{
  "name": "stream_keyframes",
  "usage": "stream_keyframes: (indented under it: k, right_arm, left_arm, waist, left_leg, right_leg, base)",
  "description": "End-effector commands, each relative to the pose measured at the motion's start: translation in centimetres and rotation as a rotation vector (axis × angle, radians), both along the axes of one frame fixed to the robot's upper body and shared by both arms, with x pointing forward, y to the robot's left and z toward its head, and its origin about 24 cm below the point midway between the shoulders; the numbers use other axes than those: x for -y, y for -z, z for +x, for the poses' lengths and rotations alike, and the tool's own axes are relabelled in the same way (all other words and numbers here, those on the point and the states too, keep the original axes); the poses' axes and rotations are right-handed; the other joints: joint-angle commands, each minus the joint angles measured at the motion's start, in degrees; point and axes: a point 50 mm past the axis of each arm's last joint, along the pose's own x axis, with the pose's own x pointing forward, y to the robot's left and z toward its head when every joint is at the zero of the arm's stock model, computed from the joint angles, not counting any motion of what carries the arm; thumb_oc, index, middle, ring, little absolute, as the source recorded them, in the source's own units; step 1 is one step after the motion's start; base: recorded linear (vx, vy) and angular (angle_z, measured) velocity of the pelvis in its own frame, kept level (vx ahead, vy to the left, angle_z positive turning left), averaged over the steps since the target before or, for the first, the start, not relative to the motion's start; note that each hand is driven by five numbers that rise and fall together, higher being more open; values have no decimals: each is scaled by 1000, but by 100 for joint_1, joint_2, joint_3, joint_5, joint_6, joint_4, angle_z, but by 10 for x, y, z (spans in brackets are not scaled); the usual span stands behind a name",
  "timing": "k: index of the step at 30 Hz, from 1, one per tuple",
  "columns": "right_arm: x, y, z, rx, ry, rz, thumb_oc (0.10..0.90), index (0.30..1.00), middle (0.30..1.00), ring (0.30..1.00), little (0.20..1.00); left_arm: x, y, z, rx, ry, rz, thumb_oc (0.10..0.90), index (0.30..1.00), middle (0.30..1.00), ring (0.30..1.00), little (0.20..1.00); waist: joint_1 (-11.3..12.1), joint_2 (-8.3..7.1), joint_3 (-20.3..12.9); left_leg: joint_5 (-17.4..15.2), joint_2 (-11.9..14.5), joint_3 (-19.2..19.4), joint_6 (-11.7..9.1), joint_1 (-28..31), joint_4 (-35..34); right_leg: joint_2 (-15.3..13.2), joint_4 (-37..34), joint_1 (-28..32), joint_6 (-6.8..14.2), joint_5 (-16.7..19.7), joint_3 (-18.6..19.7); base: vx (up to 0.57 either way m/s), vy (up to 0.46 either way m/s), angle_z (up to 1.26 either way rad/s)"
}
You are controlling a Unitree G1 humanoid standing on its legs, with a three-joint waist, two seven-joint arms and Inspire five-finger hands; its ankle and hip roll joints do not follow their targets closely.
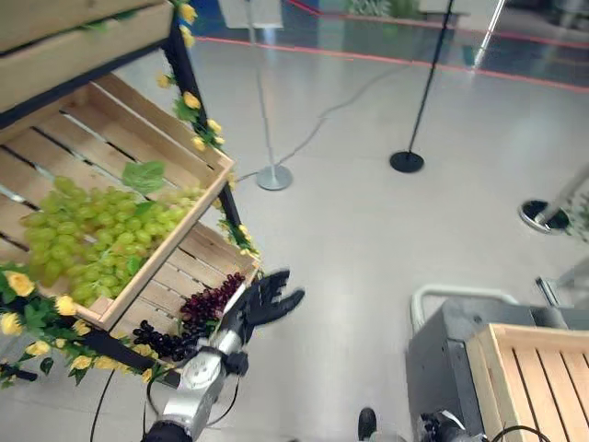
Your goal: Pick up the fruits from the basket on one side to the basket on the other side
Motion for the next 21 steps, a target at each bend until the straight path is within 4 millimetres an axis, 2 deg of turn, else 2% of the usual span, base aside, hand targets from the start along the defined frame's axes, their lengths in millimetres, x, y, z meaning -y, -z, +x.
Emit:
stream_keyframes:
  k: [1,3,5,9,11,14,17,21]
  right_arm:
    - [-7,-1,13,20,-50,-17,800,900,900,900,900]
    - [-12,-1,18,18,-29,-7,800,900,900,900,900]
    - [-16,-2,28,39,11,29,800,900,900,900,900]
    - [-21,1,22,17,-52,35,800,900,900,900,900]
    - [-23,3,17,-18,-80,31,800,900,900,900,900]
    - [-26,6,8,-64,-119,34,800,900,900,900,900]
    - [-30,7,7,-66,-145,46,800,900,900,900,900]
    - [-34,6,11,-64,-163,65,800,900,900,900,900]
  left_arm:
    - [15,-7,18,61,47,15,800,900,900,900,900]
    - [17,24,0,-114,-10,20,800,900,900,900,900]
    - [16,53,-20,-282,-45,73,800,900,900,900,900]
    - [8,82,-57,-530,-128,141,800,900,900,900,900]
    - [8,85,-62,-565,-112,182,800,900,900,900,900]
    - [18,84,-57,-535,-46,169,800,900,900,900,900]
    - [27,83,-56,-520,31,187,800,900,900,900,900]
    - [26,86,-63,-534,80,249,800,900,900,900,900]
  waist:
    - [400,-208,-143]
    - [388,-242,-163]
    - [315,-216,-202]
    - [123,-182,-284]
    - [69,-187,-324]
    - [24,-182,-385]
    - [31,-149,-385]
    - [26,-140,-371]
  left_leg:
    - [30,-98,47,-247,-358,222]
    - [53,-68,150,-339,-365,227]
    - [53,-52,118,-363,-305,118]
    - [44,-60,124,-357,-186,51]
    - [22,-67,135,-359,-136,22]
    - [-9,-66,140,-355,-56,-20]
    - [-11,-64,106,-355,-43,-14]
    - [-17,-72,59,-344,-30,-17]
  right_leg:
    - [-110,-656,973,134,-185,-211]
    - [-38,-1160,1036,124,8,-157]
    - [33,-1215,1080,67,-65,-49]
    - [90,-1147,1096,9,-152,35]
    - [107,-1209,1142,-6,-148,48]
    - [129,-1246,1196,-24,-161,61]
    - [130,-1204,1208,-26,-182,38]
    - [152,-1200,1206,-36,-192,84]
  base:
    - [-69,-157,-23]
    - [-84,-114,-30]
    - [-27,-64,-12]
    - [2,-30,2]
    - [5,-34,-5]
    - [10,-12,0]
    - [0,0,0]
    - [10,-3,2]
